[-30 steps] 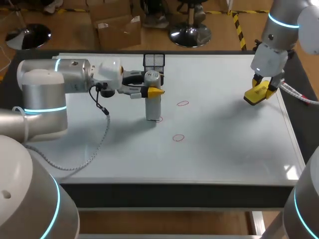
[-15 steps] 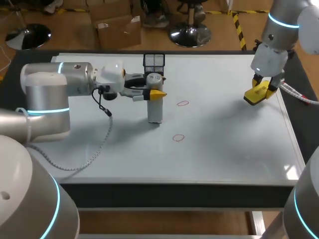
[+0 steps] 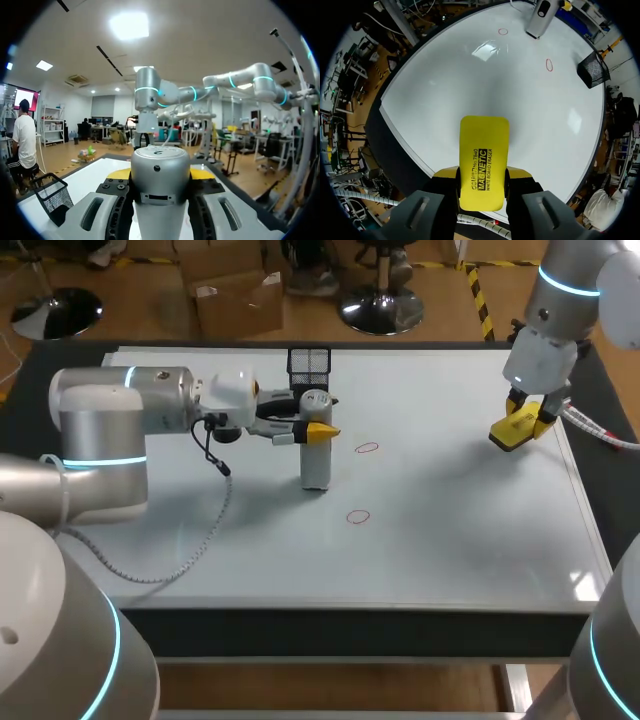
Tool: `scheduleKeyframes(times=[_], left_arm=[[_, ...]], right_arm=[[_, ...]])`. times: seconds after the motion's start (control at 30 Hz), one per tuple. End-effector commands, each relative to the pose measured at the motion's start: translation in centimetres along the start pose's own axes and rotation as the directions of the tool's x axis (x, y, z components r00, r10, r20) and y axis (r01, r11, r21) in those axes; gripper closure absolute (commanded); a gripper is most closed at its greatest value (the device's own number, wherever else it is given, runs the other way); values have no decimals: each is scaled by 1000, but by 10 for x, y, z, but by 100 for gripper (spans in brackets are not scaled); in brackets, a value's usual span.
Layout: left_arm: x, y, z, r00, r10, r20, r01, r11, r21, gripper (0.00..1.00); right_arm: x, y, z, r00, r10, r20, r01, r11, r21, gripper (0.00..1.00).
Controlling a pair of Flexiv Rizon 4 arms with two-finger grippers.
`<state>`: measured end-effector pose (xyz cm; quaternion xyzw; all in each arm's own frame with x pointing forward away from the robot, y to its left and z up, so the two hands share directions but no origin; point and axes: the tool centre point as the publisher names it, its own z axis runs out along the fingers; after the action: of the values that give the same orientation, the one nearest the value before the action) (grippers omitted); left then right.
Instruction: Pick up the inspection probe, press it on each red-marked spot on the whiteboard one by one, put down the probe, pick up the eraser, and wipe off all the red marks.
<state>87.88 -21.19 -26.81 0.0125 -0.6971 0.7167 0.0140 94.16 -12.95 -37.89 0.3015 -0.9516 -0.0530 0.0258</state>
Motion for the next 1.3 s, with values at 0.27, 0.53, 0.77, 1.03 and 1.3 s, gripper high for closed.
scheduleKeyframes(times=[0.27,0.53,0.77,1.03,1.3], left_arm=[[0,2,-2,1000,2,7,-2,1000,-8,100],[2,1,-4,1000,6,8,-6,1000,-5,100],[6,-4,-10,1000,5,26,-5,1000,2,100],[12,-16,-30,995,15,97,-13,1000,-22,100],[23,-22,-65,985,11,171,-8,1000,-14,100]], right_arm=[[0,0,-1,1000,-2,-3,2,1000,2,100],[0,0,-1,1000,-2,-3,2,1000,2,100],[0,0,-1,1000,-2,-3,2,1000,2,100],[0,0,-1,1000,-2,-3,2,1000,2,100],[0,0,-1,1000,-2,-3,2,1000,2,100]])
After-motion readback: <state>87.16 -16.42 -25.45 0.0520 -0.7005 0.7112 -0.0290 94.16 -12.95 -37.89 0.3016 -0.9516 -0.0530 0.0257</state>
